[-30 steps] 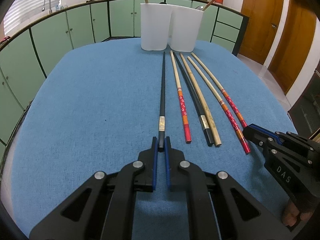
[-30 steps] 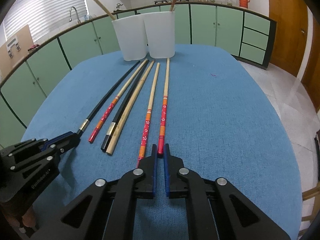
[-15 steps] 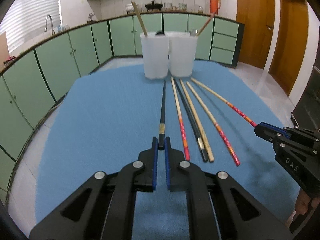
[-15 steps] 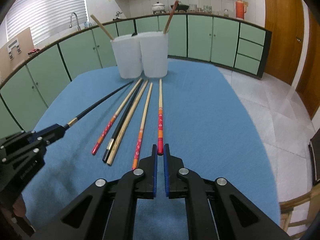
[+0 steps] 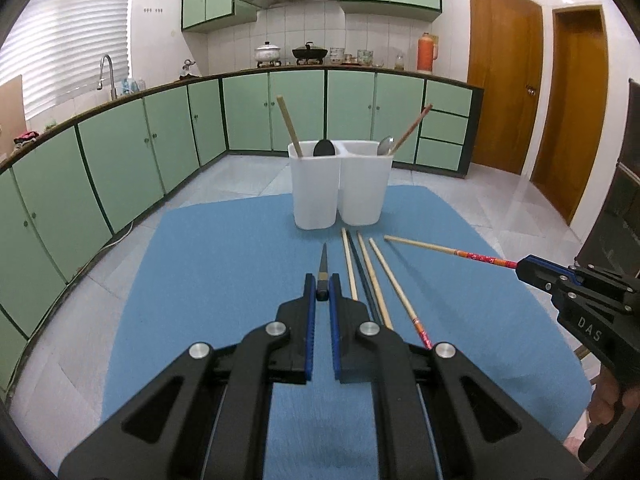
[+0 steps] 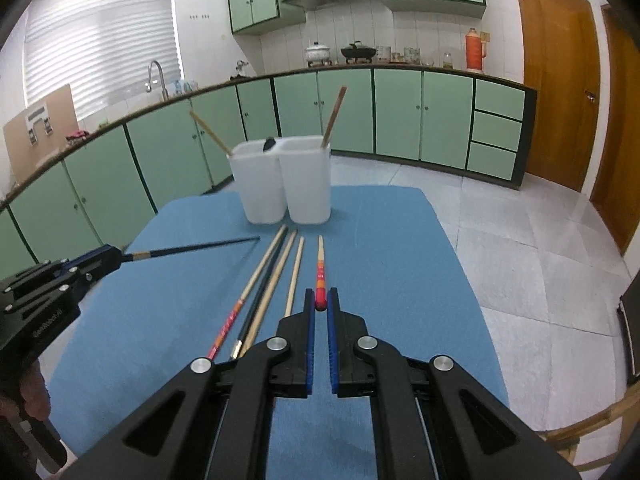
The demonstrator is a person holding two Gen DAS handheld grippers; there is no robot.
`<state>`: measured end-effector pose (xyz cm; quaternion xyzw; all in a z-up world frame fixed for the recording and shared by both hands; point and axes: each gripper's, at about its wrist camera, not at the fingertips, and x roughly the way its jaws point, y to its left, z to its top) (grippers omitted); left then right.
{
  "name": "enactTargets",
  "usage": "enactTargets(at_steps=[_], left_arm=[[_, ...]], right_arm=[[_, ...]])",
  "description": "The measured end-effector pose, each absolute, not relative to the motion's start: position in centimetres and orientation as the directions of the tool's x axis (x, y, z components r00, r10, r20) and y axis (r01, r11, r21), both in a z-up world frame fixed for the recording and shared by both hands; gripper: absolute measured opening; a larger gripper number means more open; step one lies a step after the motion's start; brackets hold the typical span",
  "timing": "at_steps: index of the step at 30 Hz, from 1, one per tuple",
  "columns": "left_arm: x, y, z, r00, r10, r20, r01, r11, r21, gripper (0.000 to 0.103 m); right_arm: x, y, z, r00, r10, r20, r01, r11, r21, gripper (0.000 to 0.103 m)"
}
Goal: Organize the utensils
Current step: 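Lift the black chopstick with the left tool while the right tool carries its red chopstick to the holder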
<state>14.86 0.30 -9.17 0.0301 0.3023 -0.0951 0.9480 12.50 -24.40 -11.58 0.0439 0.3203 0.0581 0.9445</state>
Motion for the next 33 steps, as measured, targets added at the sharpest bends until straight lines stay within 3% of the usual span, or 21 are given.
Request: enactTargets(at_steps=[16,33], left_arm=[[16.5,1.1,-4.3,0.824,-0.196,-0.531,0.212,0.977,-0.032,0.006],[18.1,0.8,-0.8,0.845,-0.237,-0.479,0.237,0.970,-0.060,0.005]], right_arm=[[14.4,-25.6,-5.4,0.839,0.195,-0.508,-0.132,0.979,0.157,0.006],[16.3,-25.3,-2.2,0.850,0.233,-0.473,-0.191,0.972,0.136,0.006]])
